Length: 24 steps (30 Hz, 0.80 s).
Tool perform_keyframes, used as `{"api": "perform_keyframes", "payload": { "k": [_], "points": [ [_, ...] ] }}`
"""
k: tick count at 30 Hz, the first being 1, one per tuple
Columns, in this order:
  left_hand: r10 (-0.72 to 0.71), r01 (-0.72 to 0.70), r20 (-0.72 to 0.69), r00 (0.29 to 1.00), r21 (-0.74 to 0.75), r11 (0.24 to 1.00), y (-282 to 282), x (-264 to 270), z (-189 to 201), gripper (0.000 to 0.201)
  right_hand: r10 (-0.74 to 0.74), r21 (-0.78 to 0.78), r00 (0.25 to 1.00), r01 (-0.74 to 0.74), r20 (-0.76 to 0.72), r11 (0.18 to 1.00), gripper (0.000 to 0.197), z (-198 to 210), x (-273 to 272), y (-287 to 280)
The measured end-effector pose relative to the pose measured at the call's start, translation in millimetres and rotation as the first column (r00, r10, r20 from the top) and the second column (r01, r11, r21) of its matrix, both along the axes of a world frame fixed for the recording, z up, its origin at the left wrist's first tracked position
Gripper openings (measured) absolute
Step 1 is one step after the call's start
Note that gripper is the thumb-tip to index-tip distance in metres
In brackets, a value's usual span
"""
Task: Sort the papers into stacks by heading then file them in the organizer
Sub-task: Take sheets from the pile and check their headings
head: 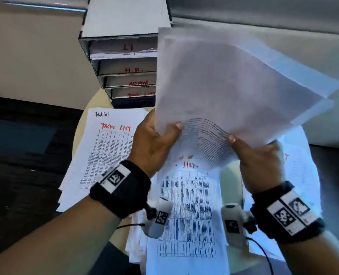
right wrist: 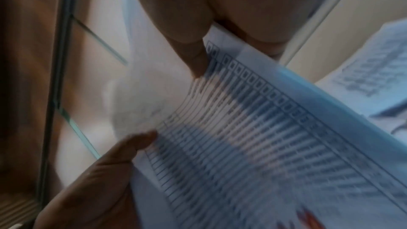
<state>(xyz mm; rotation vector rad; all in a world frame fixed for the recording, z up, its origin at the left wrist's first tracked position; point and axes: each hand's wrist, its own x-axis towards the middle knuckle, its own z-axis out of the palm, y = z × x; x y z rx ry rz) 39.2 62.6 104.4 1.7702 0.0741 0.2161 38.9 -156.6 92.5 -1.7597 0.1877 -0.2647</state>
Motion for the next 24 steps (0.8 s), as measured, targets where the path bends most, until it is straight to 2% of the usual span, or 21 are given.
{"api": "perform_keyframes", "payload": {
  "k": [2, 4, 5, 9, 11, 14, 18, 20, 22, 24],
  "points": [
    [0.012, -0.014, 0.052, 0.999, 0.035, 0.999, -2.2, -12.2, 2.7, 0.027, -0.046, 0.047, 0.999, 0.045, 0.014, 0.998, 0.012, -1.0, -10.6, 8.1],
    [0.007, -0.009, 0.038, 0.999, 0.044, 0.999, 2.2, -24.2, -3.8, 0.033, -0.013, 0.054, 1.0, 0.012, 0.026, 0.998, 0.008, -4.9, -19.4, 12.5],
    [0.007, -0.008, 0.014, 1.0, 0.041, 0.999, 5.6, -28.8, -9.2, 0.036, 0.015, 0.041, 0.999, -0.017, 0.035, 0.999, 0.013, -8.7, -22.8, 12.2],
    [0.03, -0.024, -0.178, 0.984, 0.036, 0.999, 19.4, -39.0, -39.5, 0.047, 0.115, -0.052, 0.992, -0.118, -0.054, 0.992, 0.023, -31.5, -30.4, 4.8],
    [0.035, -0.024, -0.275, 0.961, 0.042, 0.999, 23.1, -39.3, -53.1, 0.05, 0.152, -0.009, 0.982, -0.154, -0.112, 0.988, 0.033, -41.8, -30.9, 2.2],
    [0.014, -0.013, -0.357, 0.934, 0.006, 1.0, 22.0, -36.1, -64.1, 0.048, 0.191, -0.014, 0.963, -0.197, -0.189, 0.98, 0.029, -48.8, -28.7, 6.6],
    [-0.023, -0.017, -0.385, 0.922, -0.1, 0.995, 14.0, -24.1, -55.0, 0.01, 0.159, 0.02, 0.949, -0.16, -0.272, 0.987, 0.021, -58.3, -25.1, 8.6],
    [-0.042, -0.039, -0.398, 0.917, -0.192, 0.981, 15.1, -18.8, -48.9, 0.016, 0.16, 0.016, 0.94, -0.162, -0.303, 0.987, 0.021, -58.3, -23.7, 6.5],
    [-0.08, -0.101, -0.454, 0.887, -0.361, 0.927, 19.2, -15.8, -50.5, 0.036, 0.163, 0.035, 0.926, -0.161, -0.34, 0.986, 0.019, -56.4, -24.4, 1.5],
    [-0.065, -0.173, -0.482, 0.874, -0.432, 0.885, 22.3, -15.8, -57.8, 0.039, 0.132, -0.055, 0.924, -0.162, -0.358, 0.985, 0.015, -53.0, -23.0, -6.5]
  ]
}}
